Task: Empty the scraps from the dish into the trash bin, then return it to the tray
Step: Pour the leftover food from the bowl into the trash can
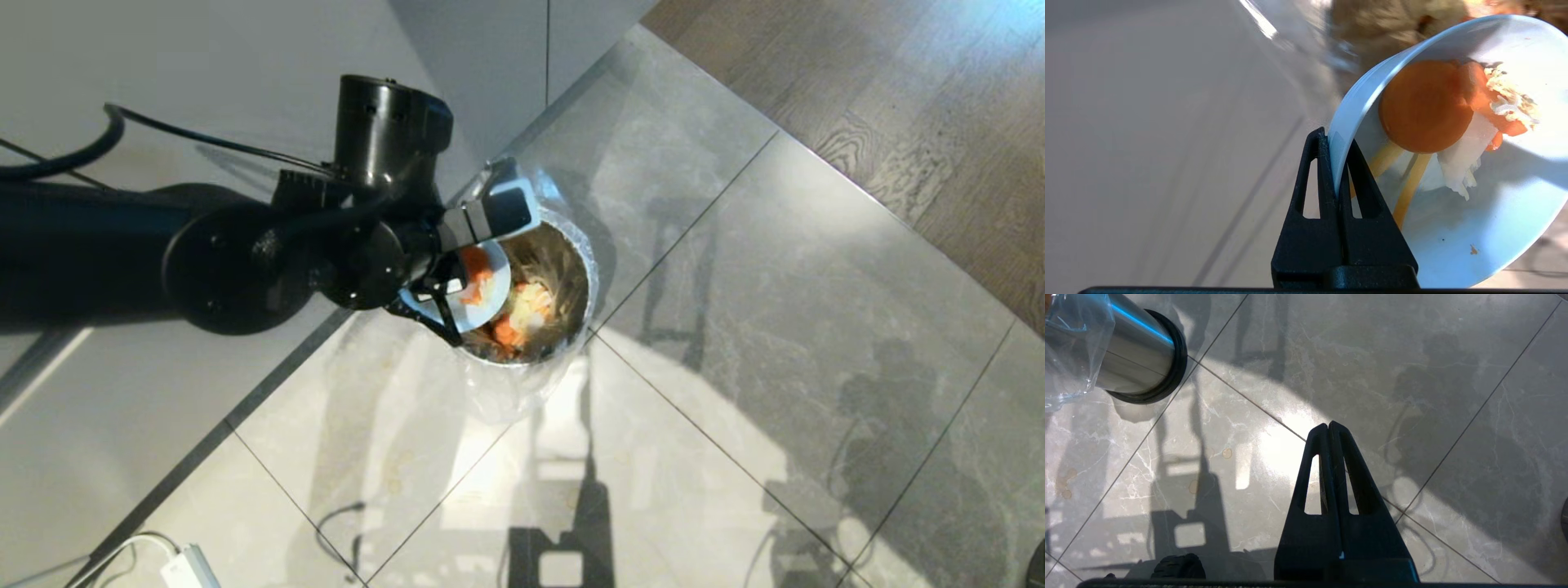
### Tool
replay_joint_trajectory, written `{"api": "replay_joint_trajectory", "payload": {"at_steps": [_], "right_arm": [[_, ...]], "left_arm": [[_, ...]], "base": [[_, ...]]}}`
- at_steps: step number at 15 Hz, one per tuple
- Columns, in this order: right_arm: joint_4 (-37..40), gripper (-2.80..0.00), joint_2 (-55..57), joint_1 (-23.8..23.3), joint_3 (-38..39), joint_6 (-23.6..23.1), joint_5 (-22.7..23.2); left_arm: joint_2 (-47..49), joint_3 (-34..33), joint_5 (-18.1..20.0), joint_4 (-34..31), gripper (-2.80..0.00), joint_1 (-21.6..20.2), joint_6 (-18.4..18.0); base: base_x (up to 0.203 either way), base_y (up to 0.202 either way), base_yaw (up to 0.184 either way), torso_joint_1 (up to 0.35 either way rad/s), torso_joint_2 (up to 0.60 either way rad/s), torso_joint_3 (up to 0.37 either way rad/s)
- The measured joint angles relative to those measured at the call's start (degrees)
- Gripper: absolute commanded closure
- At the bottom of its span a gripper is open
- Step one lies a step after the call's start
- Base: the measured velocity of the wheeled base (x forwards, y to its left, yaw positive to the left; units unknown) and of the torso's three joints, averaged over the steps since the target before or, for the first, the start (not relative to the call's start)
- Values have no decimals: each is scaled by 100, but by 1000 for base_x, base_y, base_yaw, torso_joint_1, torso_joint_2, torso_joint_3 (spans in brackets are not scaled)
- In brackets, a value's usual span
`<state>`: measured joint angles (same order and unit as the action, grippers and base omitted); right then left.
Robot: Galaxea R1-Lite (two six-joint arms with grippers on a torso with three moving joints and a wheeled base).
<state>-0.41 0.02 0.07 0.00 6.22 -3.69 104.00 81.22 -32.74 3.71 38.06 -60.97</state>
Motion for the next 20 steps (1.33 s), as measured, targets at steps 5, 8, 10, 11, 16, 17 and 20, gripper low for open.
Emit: {"api": "replay_joint_trajectory", "payload": {"at_steps": [5, 8, 10, 11, 16, 17, 20], "right_arm": [[0, 0, 0, 0, 0, 0, 1], [1, 0, 0, 0, 0, 0, 0], [0, 0, 0, 0, 0, 0, 0], [0, 0, 0, 0, 0, 1, 0], [1, 0, 0, 0, 0, -2, 0], [0, 0, 0, 0, 0, 1, -3], [0, 0, 0, 0, 0, 0, -2]], "left_arm": [[102, 174, -3, 971, 0, 53, -1493], [115, 140, -27, 1133, 0, 232, -2366], [135, 88, -49, 1125, 0, 382, -2484], [155, 57, -47, 1129, 0, 459, -2534], [272, -27, -88, 1987, 0, 641, -3837], [287, -57, -93, 2394, 0, 675, -4374], [310, -466, -94, 3786, 0, 813, -5927]], "base": [[0, 0, 0, 0, 0, 0], [0, 0, 0, 0, 0, 0], [0, 0, 0, 0, 0, 0], [0, 0, 0, 0, 0, 0], [0, 0, 0, 0, 0, 0], [0, 0, 0, 0, 0, 0], [0, 0, 0, 0, 0, 0]]}}
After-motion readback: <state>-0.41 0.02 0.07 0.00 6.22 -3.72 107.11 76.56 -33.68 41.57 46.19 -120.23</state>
